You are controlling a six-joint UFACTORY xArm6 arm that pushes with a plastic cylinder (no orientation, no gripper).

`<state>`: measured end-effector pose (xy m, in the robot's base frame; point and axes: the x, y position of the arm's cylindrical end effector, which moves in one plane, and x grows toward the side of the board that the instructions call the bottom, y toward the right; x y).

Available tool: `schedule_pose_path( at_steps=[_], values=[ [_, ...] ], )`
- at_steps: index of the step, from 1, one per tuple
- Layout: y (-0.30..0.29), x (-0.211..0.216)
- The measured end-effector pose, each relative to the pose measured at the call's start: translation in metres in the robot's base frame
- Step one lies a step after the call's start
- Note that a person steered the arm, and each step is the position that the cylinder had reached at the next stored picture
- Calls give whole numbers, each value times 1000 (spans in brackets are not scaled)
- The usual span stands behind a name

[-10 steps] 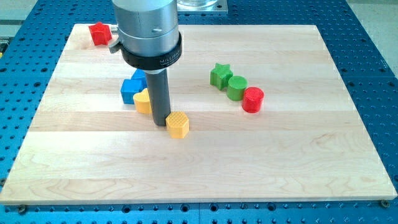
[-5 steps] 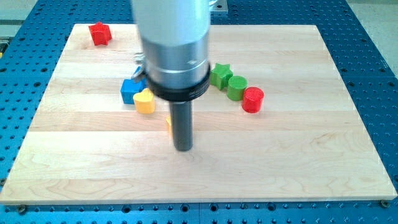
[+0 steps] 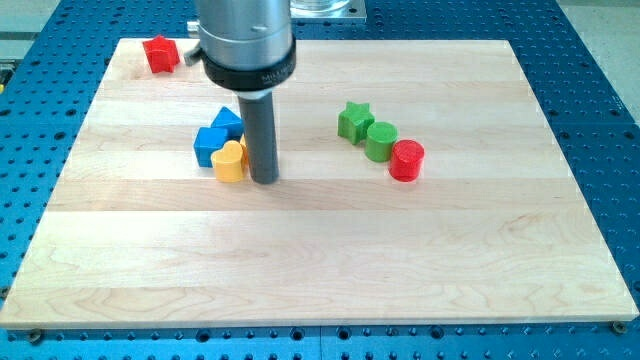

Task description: Move the hexagon diagonally bottom right to the red star

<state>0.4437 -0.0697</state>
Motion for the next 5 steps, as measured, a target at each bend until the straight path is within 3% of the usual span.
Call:
schedule_pose_path(
  at_steps=[5],
  values=[
    [-47, -124]
  ],
)
